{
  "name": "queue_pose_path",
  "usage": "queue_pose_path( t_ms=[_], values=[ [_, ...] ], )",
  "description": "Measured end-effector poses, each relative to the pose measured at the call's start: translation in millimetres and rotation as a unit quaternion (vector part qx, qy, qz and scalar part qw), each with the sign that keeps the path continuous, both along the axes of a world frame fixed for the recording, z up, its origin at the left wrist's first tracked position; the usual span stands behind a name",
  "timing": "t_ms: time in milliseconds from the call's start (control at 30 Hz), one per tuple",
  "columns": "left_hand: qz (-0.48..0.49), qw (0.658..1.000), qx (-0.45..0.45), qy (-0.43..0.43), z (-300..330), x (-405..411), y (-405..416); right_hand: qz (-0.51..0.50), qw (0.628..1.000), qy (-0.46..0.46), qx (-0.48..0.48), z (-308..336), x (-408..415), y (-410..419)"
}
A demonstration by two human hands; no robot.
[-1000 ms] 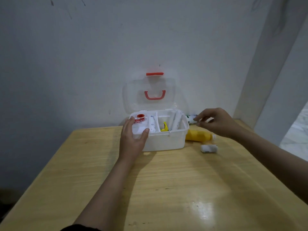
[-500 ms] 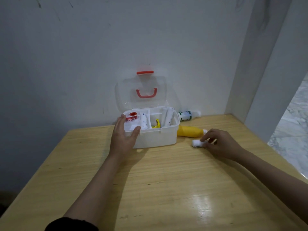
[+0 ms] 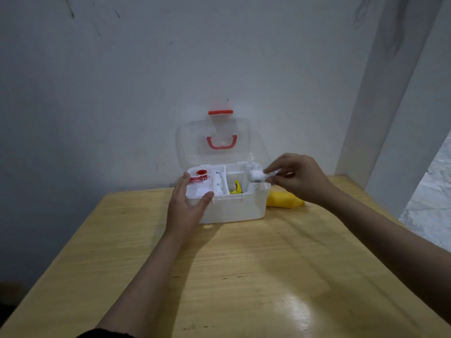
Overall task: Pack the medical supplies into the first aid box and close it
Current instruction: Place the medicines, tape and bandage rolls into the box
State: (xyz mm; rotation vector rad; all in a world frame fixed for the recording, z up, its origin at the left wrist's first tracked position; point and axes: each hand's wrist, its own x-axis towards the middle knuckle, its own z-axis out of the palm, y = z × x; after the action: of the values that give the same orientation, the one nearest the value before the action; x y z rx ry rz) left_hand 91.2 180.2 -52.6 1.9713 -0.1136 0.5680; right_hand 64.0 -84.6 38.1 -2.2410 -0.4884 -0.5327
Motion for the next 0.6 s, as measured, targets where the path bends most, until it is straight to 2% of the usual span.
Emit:
queue_pose_path(
  t_ms=[133,333,600],
  values=[
    [0.002,1.000,-0.003,0.005,0.0,0.7,0.5,0.024,0.997,-0.014,-0.067,9.8,27.6,47.8],
    [-0.001,1.000,-0.028,0.000,1.3,-0.1,-0.6,0.066,0.985,0.025,-0.159,1.7,56.1,101.4],
    [-0.010,0.999,-0.046,-0.005,-0.4,0.5,-0.7,0.102,0.980,0.075,-0.151,-7.6,65.4,119.2]
  ],
)
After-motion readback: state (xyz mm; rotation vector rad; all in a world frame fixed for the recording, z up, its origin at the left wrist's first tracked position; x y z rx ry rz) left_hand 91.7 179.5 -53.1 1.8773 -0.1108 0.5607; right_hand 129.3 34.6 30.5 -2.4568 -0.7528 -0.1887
